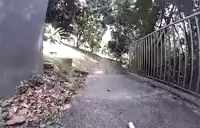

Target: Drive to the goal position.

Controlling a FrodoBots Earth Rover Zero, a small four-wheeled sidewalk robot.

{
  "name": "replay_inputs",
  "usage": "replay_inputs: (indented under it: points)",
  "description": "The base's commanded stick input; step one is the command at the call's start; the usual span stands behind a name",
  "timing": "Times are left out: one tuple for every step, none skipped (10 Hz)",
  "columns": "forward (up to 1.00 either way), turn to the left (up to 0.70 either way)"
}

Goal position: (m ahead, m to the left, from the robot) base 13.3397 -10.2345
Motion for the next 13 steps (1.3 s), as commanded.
replay_inputs:
  points:
    - [1.0, 0.0]
    - [1.0, 0.0]
    - [1.0, 0.0]
    - [1.0, 0.0]
    - [1.0, 0.0]
    - [1.0, 0.0]
    - [0.0, 0.0]
    - [0.0, 0.0]
    - [0.0, 0.0]
    - [0.0, 0.0]
    - [0.0, 0.0]
    - [0.0, 0.0]
    - [0.0, 0.0]
